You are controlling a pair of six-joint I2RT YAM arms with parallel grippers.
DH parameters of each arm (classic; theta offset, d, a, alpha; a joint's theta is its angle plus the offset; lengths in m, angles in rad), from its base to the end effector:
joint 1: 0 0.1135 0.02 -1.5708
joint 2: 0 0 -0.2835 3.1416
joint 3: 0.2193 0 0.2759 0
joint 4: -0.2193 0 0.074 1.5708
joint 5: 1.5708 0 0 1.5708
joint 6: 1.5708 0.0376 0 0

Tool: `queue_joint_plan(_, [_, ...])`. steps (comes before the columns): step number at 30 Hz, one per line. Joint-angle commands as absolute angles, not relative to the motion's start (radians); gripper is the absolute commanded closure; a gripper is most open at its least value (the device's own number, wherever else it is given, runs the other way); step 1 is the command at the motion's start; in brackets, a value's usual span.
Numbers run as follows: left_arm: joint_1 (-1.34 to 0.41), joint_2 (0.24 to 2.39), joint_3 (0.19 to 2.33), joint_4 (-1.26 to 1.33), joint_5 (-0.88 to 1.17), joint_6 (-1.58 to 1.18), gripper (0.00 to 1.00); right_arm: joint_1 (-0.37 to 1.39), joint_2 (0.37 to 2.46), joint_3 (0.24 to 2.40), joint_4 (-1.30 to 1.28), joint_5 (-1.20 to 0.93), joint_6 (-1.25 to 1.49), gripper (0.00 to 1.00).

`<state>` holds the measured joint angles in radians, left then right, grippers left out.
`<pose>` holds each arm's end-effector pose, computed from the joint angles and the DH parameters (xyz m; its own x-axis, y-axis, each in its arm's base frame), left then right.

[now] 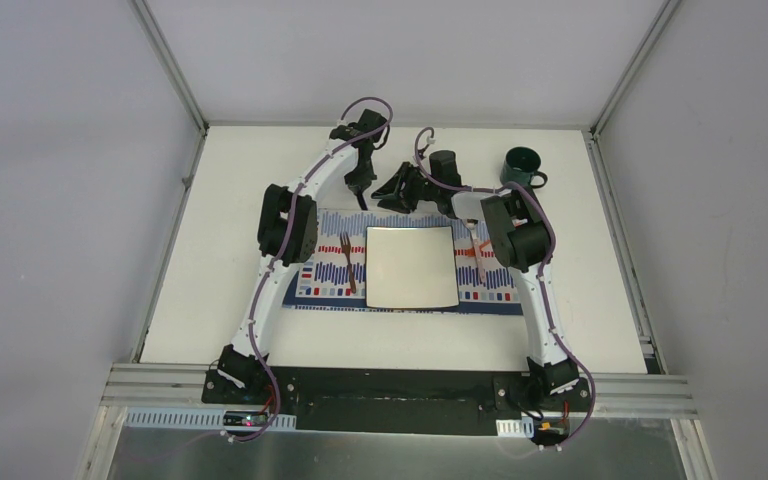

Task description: Set the dinner table for one person

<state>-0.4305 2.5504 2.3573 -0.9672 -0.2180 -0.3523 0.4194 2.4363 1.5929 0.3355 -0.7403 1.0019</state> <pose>0.5263 -0.2327 0.1772 -0.8956 0.0406 -0.4430 0.0213 0.9986 0.0484 0.4908 0.2466 0.0866 -0.9461 0.2592 -0.1943 -0.0777 0.4008 0.9129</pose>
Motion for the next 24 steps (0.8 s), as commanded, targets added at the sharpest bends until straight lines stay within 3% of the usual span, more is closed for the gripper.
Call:
queue_joint_plan(1, [-0.41,2.503,2.344,-0.934,-0.306,-0.328,1.0,0.398,2.465,1.56,0.294,-0.711,0.972,0.5])
queue_joint_plan(24, [-0.399,2.495,2.458,-0.934,-0.246,-0.293,1.0,0.406,2.476,1.566,0.295,-0.713,0.974,0.5])
